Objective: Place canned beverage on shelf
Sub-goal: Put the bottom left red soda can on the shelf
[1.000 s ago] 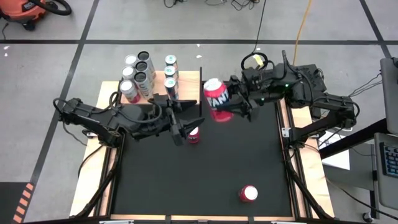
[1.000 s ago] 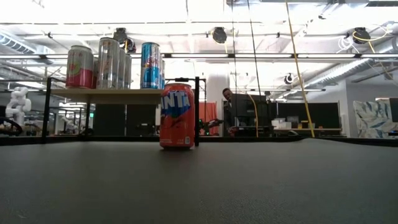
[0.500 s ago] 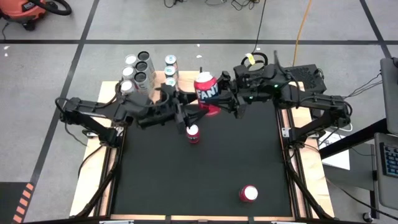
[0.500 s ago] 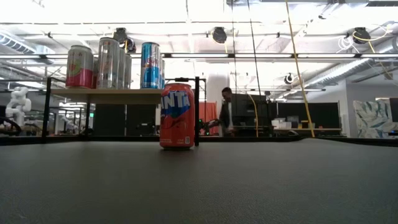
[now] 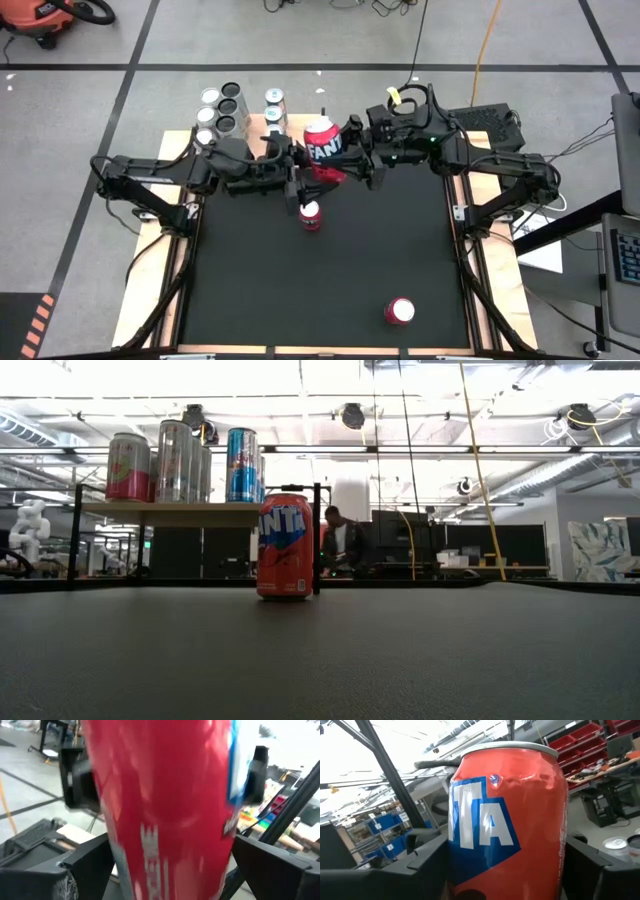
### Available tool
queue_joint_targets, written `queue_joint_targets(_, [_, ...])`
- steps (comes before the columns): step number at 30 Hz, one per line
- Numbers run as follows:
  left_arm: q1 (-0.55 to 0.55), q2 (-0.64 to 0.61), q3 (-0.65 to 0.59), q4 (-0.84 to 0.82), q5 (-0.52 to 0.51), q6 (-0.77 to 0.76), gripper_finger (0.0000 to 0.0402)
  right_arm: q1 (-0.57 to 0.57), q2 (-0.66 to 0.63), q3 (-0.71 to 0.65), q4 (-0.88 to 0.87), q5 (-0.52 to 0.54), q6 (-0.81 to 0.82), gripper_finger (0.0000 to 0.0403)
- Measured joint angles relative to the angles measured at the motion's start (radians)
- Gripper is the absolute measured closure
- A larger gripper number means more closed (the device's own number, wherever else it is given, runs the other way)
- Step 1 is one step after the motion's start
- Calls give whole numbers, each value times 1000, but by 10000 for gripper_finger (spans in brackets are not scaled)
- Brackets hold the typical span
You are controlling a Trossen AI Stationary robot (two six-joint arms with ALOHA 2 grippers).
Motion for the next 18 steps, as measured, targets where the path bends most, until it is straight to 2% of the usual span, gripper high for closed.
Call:
queue_joint_targets(6, [-1, 0, 0, -18, -17, 1, 16, -5, 0, 0, 3, 6, -2, 126])
queue_joint_targets(14, [0, 0, 0, -25, -26, 4, 85, -5, 0, 0, 2, 4, -6, 126])
queue_joint_targets(18, [-1, 0, 0, -25, -29, 5, 101, -5, 0, 0, 2, 5, -14, 126])
